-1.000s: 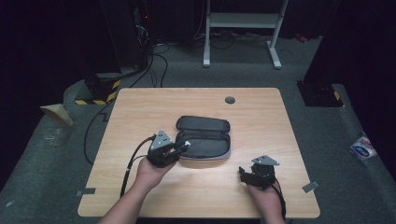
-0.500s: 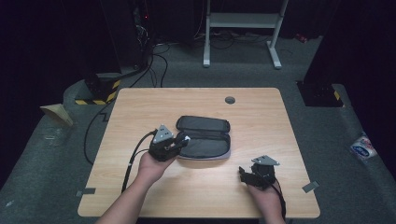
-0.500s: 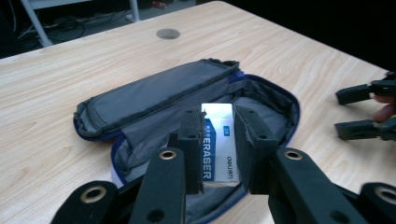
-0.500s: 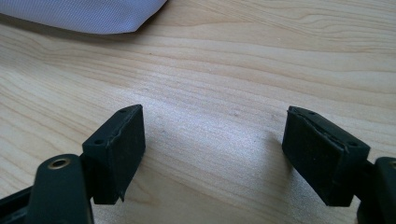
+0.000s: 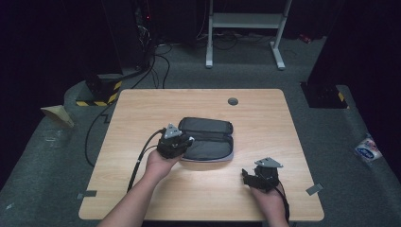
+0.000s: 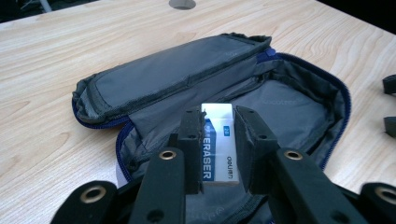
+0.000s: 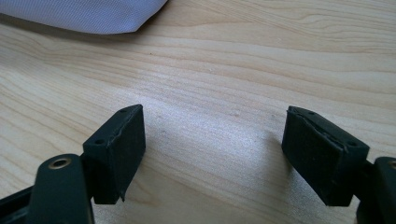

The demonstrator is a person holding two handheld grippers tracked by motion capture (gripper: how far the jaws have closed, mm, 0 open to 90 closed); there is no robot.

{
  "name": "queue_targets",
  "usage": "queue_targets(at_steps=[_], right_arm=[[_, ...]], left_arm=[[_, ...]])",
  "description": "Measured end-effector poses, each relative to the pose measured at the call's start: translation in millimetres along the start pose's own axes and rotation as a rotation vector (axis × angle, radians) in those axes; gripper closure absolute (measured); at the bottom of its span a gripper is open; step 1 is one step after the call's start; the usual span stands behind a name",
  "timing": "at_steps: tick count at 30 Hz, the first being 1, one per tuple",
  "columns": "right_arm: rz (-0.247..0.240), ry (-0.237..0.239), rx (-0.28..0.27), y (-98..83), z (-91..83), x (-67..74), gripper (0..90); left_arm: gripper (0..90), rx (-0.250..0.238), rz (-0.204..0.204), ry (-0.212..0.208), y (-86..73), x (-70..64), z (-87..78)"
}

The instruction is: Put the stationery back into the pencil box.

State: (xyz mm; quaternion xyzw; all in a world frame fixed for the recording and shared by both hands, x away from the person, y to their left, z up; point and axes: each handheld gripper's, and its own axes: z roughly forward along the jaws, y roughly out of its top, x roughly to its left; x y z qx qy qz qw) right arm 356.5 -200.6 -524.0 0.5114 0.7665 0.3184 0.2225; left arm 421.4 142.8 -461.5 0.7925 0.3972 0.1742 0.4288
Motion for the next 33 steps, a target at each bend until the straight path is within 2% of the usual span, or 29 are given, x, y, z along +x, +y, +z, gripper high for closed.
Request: queue_targets(at_steps=[9,14,19,26,29,33], right_arm=[[-0.002,0.001,-0.001,0.0,0.0,-0.1,21.3],[-0.001,0.0,-0.001,0.0,0.0,0.0,21.4],[-0.003,0.0,-0.001,0.0,0.0,-0.1,21.4],[-0.002,0.0,-0.001,0.0,0.0,-0.1,21.4],[-0.003,0.0,-0.001,0.0,0.0,-0.1,21.4],[-0.002,0.0,-0.001,0.0,0.0,-0.1,21.4]], left_arm=[[72.7,0.06,0.006,0.005,-5.3,-3.2,15.6],[72.5,0.074,-0.002,-0.006,-6.3,-4.4,20.9],[72.4,0.093,0.009,0.005,-8.2,-5.7,24.8],[71.6,0.098,0.007,0.005,-11.3,-7.0,27.5],[64.6,0.093,0.01,0.008,-10.8,-6.6,26.5],[61.2,0.081,0.006,0.002,-9.9,-6.1,24.6]])
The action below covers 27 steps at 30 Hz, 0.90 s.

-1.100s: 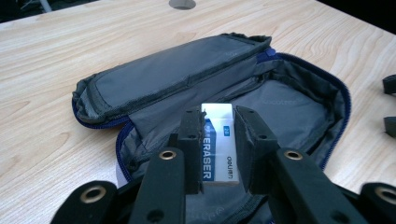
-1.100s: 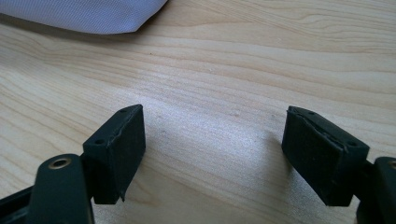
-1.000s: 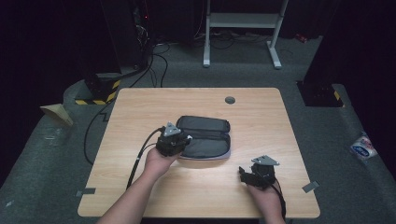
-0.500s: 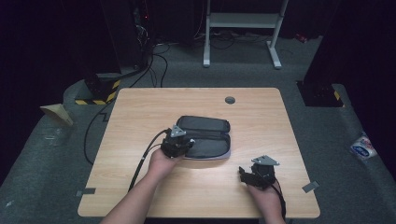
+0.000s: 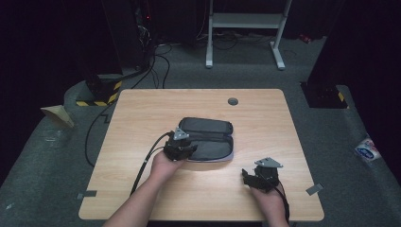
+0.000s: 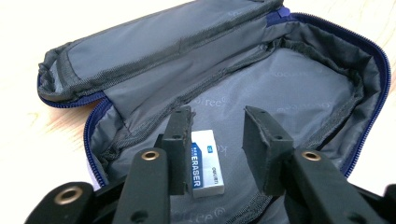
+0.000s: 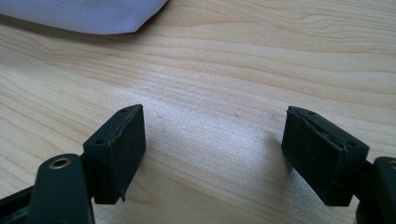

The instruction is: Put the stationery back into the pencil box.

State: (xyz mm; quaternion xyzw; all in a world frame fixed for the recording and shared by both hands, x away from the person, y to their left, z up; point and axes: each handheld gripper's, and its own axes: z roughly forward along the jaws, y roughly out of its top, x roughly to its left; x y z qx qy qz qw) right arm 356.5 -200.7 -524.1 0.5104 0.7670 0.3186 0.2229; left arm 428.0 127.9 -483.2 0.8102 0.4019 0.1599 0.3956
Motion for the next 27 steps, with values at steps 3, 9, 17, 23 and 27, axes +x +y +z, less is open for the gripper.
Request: queue_targets(at_steps=[3,9,17,23,27], right_arm=[[0.0,0.0,0.0,0.0,0.0,0.0,21.4],[0.001,0.0,0.001,0.0,0.0,-0.1,21.4],[0.0,0.009,0.003,0.1,0.1,-0.2,20.4],[-0.002,0.008,0.002,0.1,0.1,-0.2,20.5],[-0.003,0.007,0.002,0.1,0.1,-0.2,20.5]], left_arm=[[56.7,-0.003,-0.005,0.007,0.5,1.0,-0.9],[47.7,-0.018,-0.005,0.007,1.0,0.4,-3.2],[35.9,-0.022,-0.021,0.008,0.9,4.4,-8.2],[17.5,-0.028,-0.021,0.0,1.6,6.0,-13.2],[0.1,-0.011,-0.025,0.018,1.7,6.5,-16.0]])
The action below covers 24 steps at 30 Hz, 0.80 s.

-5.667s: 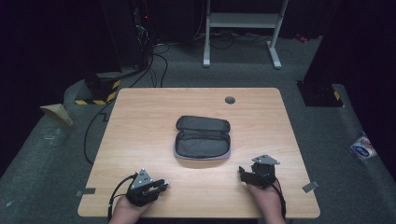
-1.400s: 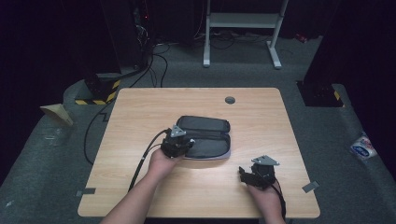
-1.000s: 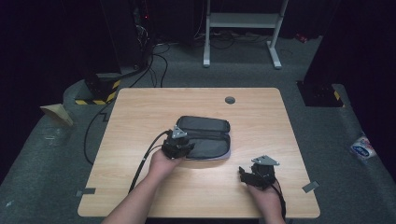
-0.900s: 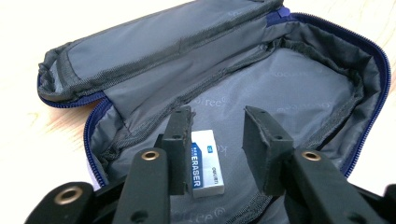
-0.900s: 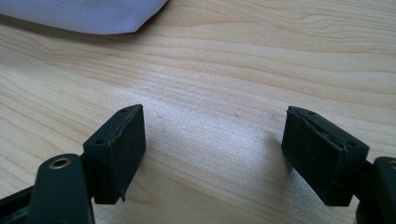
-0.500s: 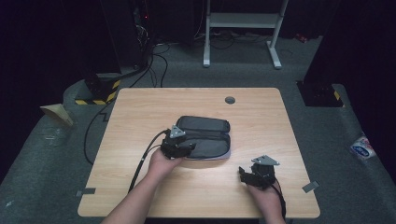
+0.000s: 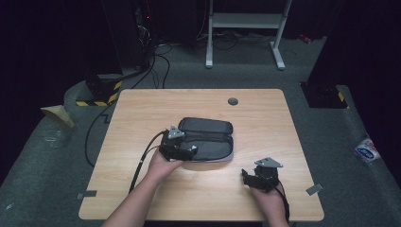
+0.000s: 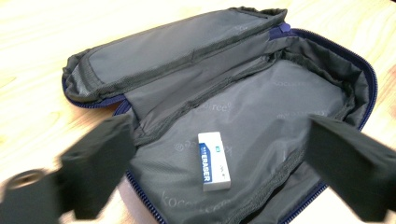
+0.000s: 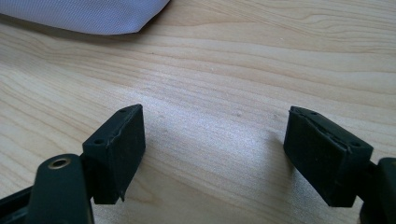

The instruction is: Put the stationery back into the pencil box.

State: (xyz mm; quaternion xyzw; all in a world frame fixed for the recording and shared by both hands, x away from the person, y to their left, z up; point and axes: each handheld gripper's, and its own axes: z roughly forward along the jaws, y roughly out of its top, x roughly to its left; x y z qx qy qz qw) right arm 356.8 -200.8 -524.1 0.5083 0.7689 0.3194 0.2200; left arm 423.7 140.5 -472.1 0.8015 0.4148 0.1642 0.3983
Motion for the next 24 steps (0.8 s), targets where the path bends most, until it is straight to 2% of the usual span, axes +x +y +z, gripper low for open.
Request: queue_targets(at_steps=[2,4,12,20,24], right_arm=[[0.0,0.0,0.0,0.0,-0.1,0.0,20.5],[-0.001,0.0,0.0,0.0,0.0,0.0,20.5],[0.001,-0.001,0.0,-0.1,-0.1,0.2,20.6],[-0.002,-0.004,-0.002,-0.3,-0.2,0.3,20.8],[0.0,-0.006,-0.003,-0.4,-0.3,0.5,20.9]], left_arm=[[0.0,-0.012,0.012,0.015,-0.5,1.0,-3.6],[0.0,-0.037,0.003,0.033,-1.3,3.2,-9.7],[0.0,-0.047,-0.006,0.02,-9.0,11.6,-31.0],[0.0,-0.05,-0.013,0.039,-36.5,18.4,-62.6],[0.0,-0.018,0.006,0.083,-56.3,26.7,-72.6]])
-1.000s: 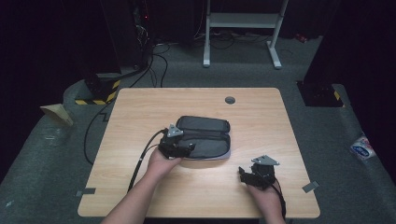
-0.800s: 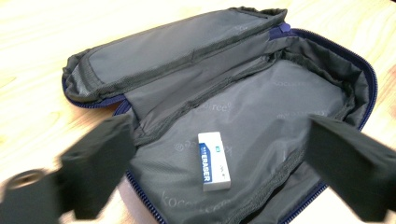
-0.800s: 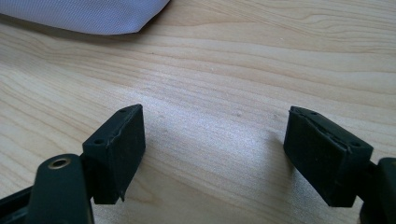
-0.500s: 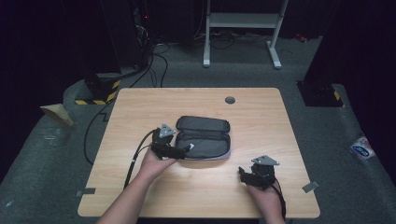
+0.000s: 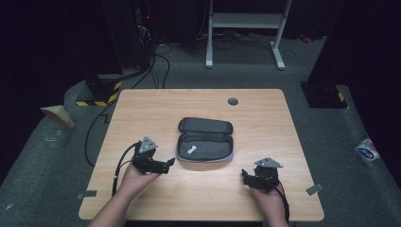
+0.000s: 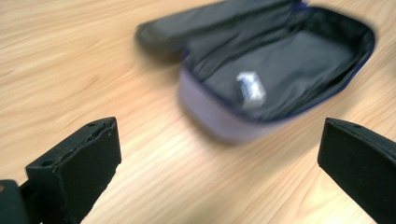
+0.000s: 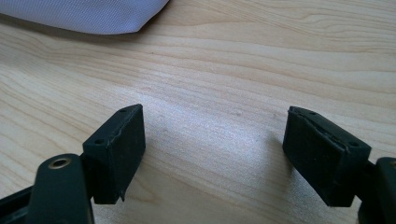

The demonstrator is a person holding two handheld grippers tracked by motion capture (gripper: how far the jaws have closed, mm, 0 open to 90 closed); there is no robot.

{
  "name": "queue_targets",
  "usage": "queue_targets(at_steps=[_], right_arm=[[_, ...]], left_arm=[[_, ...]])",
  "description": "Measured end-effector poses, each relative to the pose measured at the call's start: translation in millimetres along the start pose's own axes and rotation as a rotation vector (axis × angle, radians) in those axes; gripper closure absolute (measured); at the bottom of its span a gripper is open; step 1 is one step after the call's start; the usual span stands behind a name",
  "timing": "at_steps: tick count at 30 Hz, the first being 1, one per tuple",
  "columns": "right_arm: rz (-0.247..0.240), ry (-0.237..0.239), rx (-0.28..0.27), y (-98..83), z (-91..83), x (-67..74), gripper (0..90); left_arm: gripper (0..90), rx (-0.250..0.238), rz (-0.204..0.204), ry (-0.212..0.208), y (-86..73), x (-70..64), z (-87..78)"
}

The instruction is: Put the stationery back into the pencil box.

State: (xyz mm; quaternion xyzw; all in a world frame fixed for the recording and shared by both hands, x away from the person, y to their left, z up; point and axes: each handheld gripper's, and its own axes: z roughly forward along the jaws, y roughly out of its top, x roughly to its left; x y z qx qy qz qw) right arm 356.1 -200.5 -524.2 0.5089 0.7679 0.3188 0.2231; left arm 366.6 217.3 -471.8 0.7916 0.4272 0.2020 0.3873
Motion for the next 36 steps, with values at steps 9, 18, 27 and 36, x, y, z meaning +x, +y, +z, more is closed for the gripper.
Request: queue_targets(at_steps=[9,18,27,36], right_arm=[[0.0,-0.002,0.0,-0.1,-0.1,0.2,21.1],[0.001,-0.002,-0.002,-0.2,-0.2,0.4,21.3],[0.0,-0.003,-0.002,-0.2,-0.1,0.4,21.4],[0.001,-0.002,-0.003,-0.2,-0.2,0.4,21.4]], left_arm=[[5.5,0.07,-0.036,0.075,-60.4,24.5,-8.2],[14.6,0.077,0.015,0.017,-80.0,25.2,-9.3],[14.2,0.078,0.004,0.011,-78.8,26.6,-7.6],[14.3,0.079,0.006,0.011,-78.7,26.8,-7.6]])
